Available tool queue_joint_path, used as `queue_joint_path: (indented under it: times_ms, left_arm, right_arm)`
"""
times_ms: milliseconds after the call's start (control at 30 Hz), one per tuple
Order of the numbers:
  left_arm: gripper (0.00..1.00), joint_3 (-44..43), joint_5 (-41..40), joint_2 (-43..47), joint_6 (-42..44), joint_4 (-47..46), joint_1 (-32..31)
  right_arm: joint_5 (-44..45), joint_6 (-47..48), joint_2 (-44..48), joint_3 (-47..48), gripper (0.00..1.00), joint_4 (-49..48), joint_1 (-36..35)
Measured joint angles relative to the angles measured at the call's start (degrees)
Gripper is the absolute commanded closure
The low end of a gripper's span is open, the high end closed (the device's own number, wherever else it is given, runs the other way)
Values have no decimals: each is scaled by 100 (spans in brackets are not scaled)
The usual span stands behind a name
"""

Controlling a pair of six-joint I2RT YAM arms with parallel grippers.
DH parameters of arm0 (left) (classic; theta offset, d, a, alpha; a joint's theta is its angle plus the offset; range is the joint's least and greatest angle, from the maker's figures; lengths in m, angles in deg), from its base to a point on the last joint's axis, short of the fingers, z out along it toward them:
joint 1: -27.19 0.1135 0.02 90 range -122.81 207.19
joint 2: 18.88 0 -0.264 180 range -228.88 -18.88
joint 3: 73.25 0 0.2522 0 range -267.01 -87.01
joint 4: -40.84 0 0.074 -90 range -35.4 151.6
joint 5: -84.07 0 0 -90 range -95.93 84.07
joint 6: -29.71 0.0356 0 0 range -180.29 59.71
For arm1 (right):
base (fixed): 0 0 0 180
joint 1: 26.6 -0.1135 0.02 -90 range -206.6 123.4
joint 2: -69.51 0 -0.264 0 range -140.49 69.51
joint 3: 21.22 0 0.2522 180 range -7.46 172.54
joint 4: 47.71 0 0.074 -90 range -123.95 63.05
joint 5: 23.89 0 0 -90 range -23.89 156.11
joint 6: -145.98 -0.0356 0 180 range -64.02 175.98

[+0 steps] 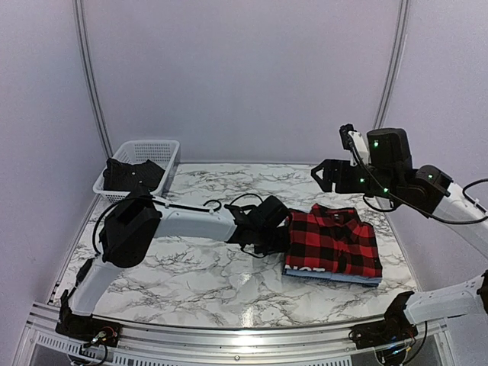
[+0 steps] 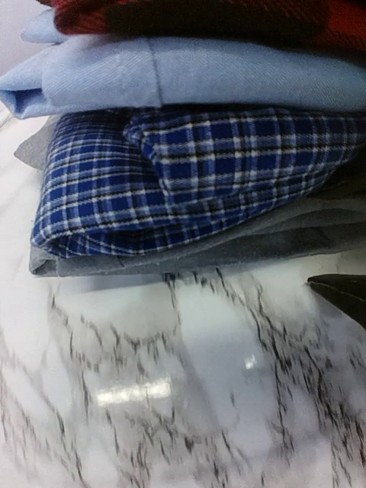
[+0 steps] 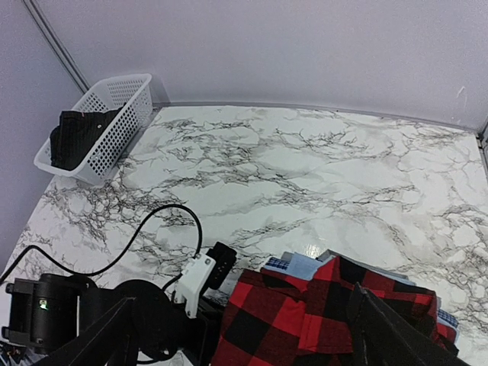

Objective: Fold and stack the long sleeve shirts
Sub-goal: Move the square-folded shirt to the corner of the board.

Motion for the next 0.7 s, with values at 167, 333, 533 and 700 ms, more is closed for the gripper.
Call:
queue_joint_path:
  times_ms: [167,333,533,700]
  left_arm:
    - [64,-1276,271,-822,-11,33,-111]
    - [64,-2011,424,-1276,-44,101,-181]
    - [64,-2669,625,-1703,-131,116,-350]
    - [64,-2710,750,-1727,-116,118,-492]
  right_arm:
    - [-20,44,168,0,11,17,0]
    - [-22,120,245,7,9,33,0]
    - [-61,175,258,11,8,33,0]
    - [-76,201,243,11,6,24,0]
